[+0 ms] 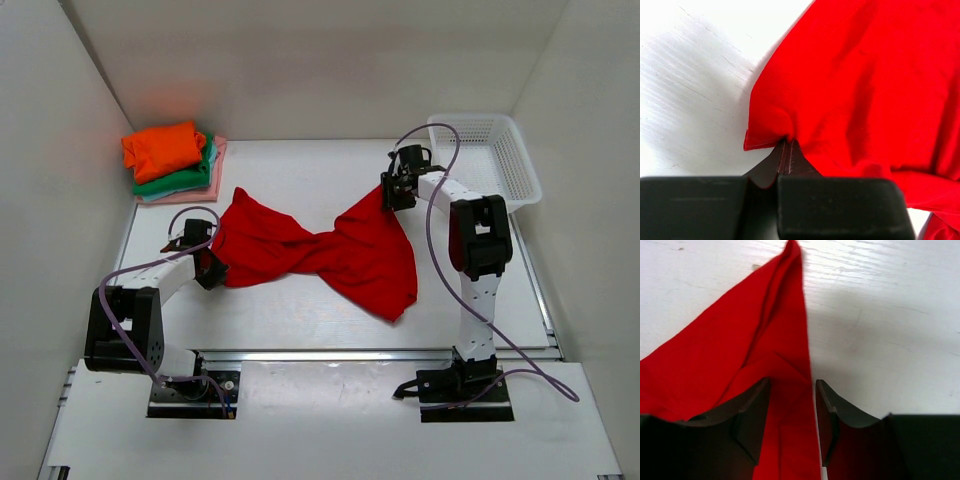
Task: Fold and stack the t-shirts
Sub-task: Flatten out the tshirt
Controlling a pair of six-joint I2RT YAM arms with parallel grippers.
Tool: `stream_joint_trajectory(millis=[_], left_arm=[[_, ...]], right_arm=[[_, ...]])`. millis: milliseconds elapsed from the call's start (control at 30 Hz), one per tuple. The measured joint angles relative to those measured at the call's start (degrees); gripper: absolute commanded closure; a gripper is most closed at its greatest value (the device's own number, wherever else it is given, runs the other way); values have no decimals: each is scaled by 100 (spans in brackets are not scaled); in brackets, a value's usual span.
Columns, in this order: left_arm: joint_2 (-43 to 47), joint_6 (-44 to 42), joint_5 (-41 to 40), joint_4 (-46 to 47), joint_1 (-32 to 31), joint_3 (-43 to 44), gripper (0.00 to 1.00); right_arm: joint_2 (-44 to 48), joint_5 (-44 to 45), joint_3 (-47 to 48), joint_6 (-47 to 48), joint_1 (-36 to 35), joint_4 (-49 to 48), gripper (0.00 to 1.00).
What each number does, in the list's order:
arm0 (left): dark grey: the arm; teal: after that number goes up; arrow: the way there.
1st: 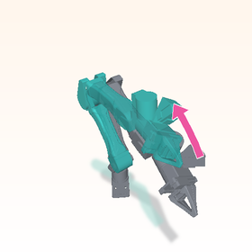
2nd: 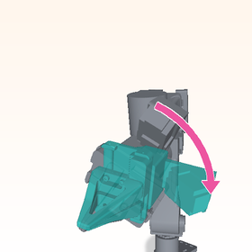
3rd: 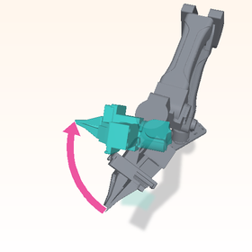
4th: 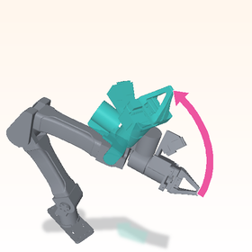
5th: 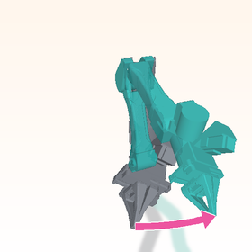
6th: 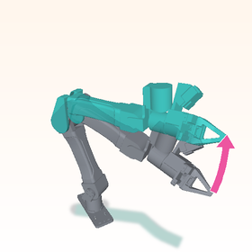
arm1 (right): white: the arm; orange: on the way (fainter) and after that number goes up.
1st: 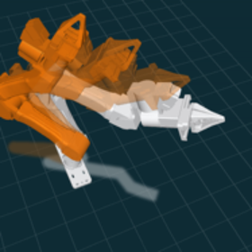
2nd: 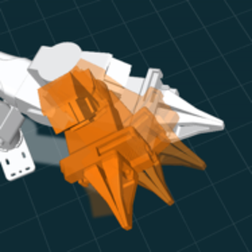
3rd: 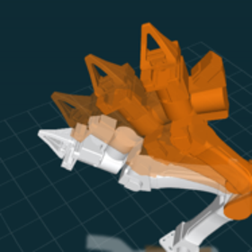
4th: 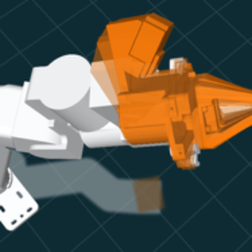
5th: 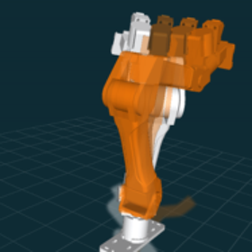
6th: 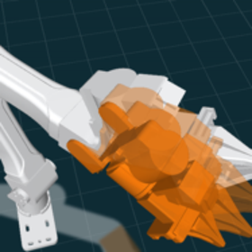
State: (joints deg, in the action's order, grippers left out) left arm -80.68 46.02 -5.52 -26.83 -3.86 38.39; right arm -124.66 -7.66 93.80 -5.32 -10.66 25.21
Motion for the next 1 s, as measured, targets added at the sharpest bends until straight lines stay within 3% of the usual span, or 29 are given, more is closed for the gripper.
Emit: stream_joint_trajectory(millis=[100,233,567,600,700,800,933,967,1000], left_arm=[[-2,-11,2,4,0,-2,100],[-4,-15,11,9,2,-2,100],[-361,9,195,-348,48,535,100],[-446,24,240,-420,74,739,100],[-603,68,387,-437,79,1362,100],[-605,136,551,-295,76,1731,100],[-592,203,745,-203,72,1709,100],[-588,208,778,-192,76,1657,100],[-575,216,802,-186,76,1574,100]], right_arm=[[-7,-26,0,20,-50,-2,66],[-11,-109,0,83,-72,-4,100],[140,-63,557,136,74,396,100],[249,-63,610,138,136,444,94],[817,-96,619,195,426,463,100],[1543,-168,452,195,732,352,100],[2339,-275,-7,195,955,151,100],[2465,-297,-133,197,949,103,94],[2597,-319,-348,208,901,28,95]])
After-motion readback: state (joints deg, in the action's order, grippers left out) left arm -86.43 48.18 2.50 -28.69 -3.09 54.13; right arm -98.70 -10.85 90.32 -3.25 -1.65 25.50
